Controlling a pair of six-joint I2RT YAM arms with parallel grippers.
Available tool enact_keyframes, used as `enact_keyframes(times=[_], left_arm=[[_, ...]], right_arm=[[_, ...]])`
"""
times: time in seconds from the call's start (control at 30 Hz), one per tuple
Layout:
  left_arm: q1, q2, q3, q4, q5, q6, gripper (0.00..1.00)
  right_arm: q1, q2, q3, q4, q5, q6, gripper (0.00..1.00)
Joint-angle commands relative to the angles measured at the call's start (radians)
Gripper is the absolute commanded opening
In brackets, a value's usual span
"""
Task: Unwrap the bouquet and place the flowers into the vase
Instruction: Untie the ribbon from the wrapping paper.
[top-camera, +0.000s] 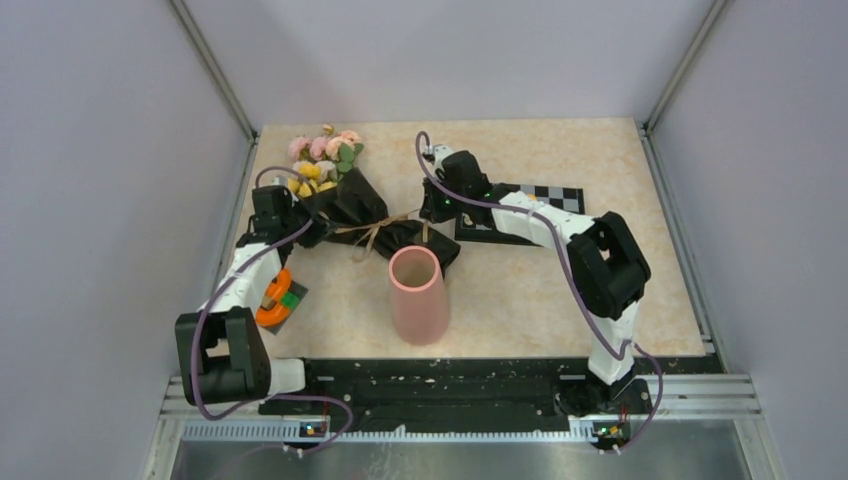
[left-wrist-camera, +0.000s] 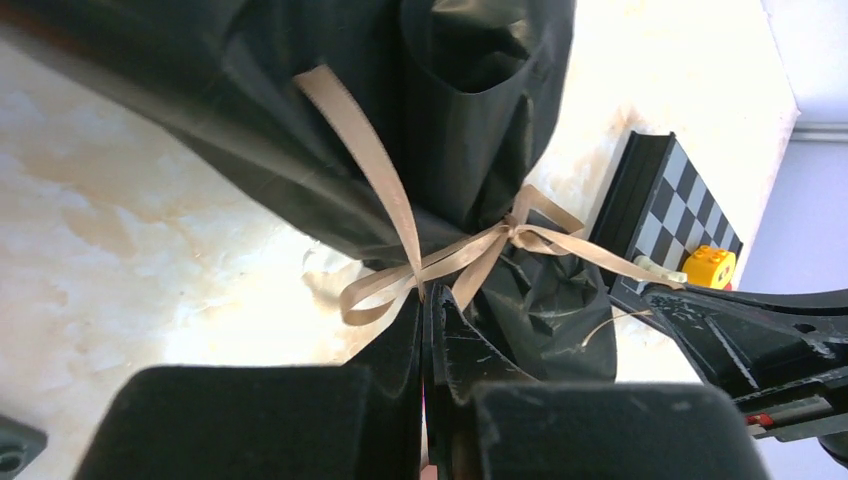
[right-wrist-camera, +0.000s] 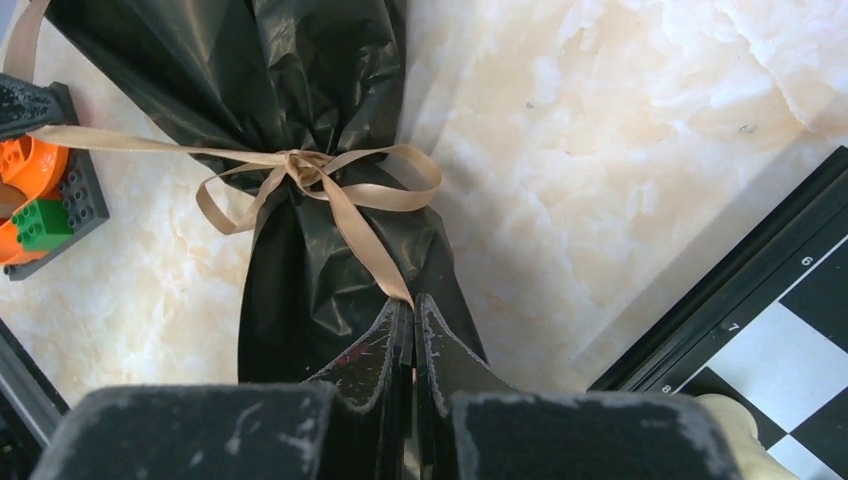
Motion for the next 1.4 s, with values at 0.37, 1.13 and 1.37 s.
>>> enact_keyframes(times=[0.37, 1.13, 1.37], left_arm=[[0.125, -0.113, -0.123, -0.009, 0.018, 0.023, 0.0], [0.305, -0.194, -0.202, -0.033, 0.08, 0.027, 0.0], [0.341, -0.243, -0.222, -0.038, 0.061, 0.006, 0.0]], right_arm=[[-0.066, -0.111, -0.052, 0.01, 0.026, 0.014, 0.0], [-0.162, -0.24, -0.174, 0.013, 0.083, -0.014, 0.0], [-0.198, -0.288, -0.249, 0.068, 0.078, 0.008, 0.0]])
